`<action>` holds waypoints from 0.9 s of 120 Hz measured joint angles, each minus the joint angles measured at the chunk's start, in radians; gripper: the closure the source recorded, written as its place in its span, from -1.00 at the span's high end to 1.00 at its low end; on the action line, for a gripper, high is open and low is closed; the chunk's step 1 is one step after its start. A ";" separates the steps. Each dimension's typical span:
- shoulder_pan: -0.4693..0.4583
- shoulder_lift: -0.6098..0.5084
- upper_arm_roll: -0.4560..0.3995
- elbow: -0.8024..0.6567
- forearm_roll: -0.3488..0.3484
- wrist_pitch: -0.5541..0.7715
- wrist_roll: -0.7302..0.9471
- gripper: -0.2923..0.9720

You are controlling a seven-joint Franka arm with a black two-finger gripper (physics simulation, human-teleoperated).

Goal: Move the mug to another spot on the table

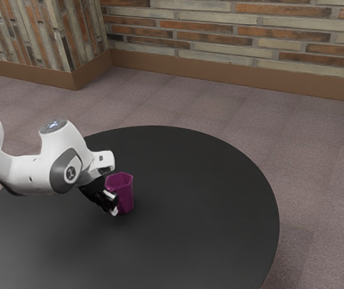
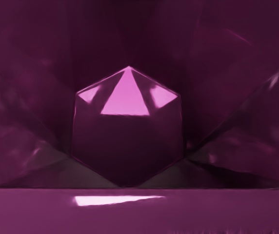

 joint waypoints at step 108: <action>-0.064 -0.371 -0.004 0.097 0.044 -0.156 0.022 0.52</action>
